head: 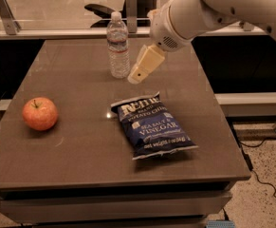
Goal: Knock water bottle over
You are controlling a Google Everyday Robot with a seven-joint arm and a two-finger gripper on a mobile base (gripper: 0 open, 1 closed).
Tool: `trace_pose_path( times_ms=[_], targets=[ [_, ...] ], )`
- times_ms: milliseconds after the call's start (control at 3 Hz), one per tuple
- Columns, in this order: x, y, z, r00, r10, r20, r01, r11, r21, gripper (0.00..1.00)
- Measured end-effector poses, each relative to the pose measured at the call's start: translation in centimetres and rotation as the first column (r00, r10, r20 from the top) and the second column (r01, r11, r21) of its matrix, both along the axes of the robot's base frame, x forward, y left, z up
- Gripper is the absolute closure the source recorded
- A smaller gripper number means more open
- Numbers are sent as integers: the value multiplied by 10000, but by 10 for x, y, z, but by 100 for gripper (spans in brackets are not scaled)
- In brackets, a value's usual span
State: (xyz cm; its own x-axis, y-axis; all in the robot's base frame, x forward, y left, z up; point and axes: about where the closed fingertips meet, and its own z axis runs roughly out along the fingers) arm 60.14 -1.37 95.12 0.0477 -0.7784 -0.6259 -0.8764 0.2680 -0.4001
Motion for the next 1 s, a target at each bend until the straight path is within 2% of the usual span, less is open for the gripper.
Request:
trace_pose_path(
  times_ms=[333,1000],
  targets=[
    [13,15,-4,9984,562,16,-562,9975,435,0],
    [33,37,-15,9912,1320,-59,-1307,9862,1018,0]
  ],
)
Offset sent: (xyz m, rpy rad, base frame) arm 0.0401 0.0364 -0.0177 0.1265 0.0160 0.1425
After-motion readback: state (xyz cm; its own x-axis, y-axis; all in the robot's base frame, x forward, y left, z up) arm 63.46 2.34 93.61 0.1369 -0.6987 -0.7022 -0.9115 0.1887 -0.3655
